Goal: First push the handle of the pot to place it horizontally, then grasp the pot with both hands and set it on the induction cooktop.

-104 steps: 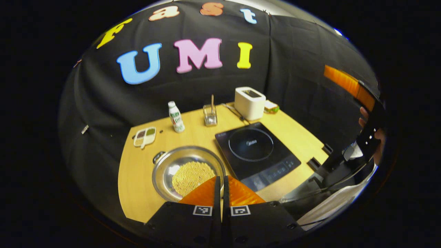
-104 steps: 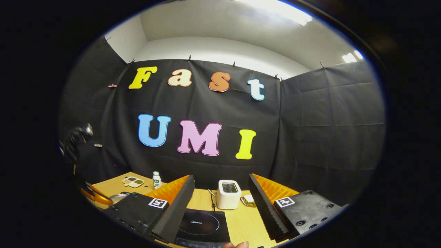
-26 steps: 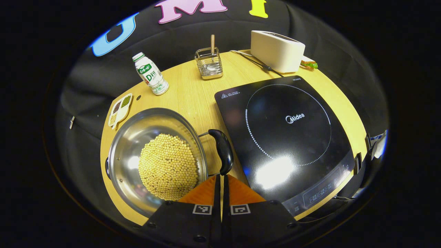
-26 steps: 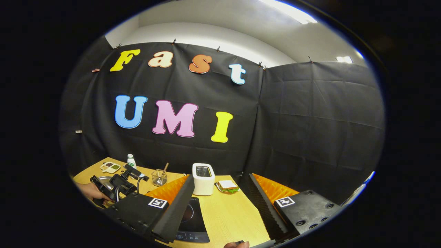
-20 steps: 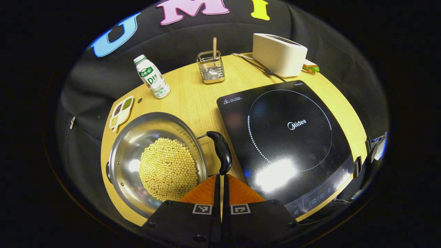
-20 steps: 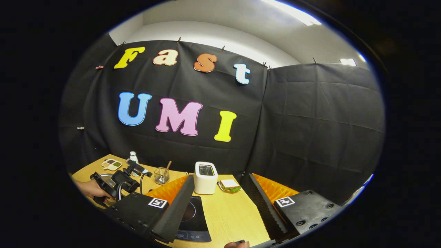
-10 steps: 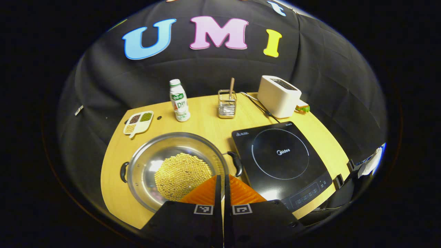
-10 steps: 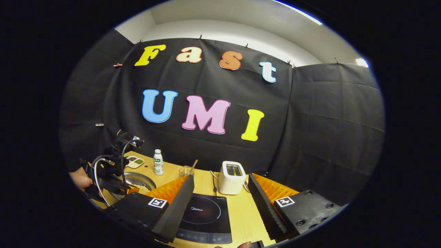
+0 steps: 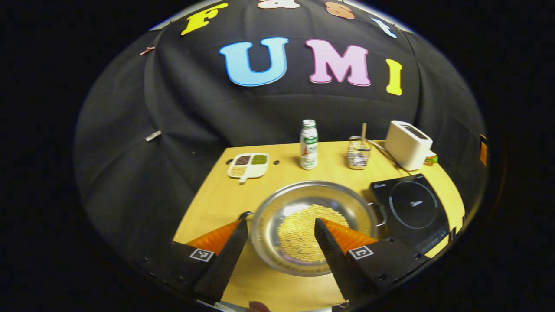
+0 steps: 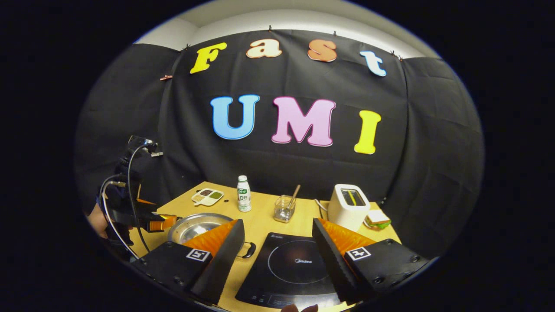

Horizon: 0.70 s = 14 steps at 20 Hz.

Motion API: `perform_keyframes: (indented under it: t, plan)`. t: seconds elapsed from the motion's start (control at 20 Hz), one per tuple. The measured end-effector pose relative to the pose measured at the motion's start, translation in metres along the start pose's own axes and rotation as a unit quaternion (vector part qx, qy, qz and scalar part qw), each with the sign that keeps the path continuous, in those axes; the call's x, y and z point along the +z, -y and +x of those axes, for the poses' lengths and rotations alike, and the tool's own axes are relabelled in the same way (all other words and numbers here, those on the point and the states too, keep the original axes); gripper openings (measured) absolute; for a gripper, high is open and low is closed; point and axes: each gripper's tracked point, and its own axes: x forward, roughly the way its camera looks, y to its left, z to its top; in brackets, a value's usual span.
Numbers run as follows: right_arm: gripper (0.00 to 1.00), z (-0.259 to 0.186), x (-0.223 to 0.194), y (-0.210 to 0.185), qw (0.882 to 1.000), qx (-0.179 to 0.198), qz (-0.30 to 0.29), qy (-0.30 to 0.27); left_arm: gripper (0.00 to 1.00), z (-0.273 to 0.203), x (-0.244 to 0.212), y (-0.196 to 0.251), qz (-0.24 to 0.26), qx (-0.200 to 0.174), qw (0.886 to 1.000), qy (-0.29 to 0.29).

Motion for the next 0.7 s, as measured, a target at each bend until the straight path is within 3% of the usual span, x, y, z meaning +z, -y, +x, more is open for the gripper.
perform_keyframes:
  t: [0.1,0.3,0.5,0.7]
  plan:
    - [0.98,0.019,-0.02,-0.015,0.999,0.018,-0.003,-0.031,0.96,0.007,-0.009,-0.014,-0.014,-0.006,1.0,-0.008]
    - [0.98,0.055,-0.063,-0.037,0.995,0.047,0.006,-0.093,0.97,0.033,-0.028,-0.025,-0.021,-0.064,0.997,-0.037]
    - [0.98,0.09,-0.1,-0.053,0.986,0.06,0.023,-0.152,0.97,0.066,-0.049,-0.037,-0.045,-0.11,0.989,-0.084]
    - [1.0,0.127,-0.141,-0.063,0.976,0.069,0.037,-0.202,0.94,0.098,-0.063,-0.046,-0.043,-0.131,0.984,-0.11]
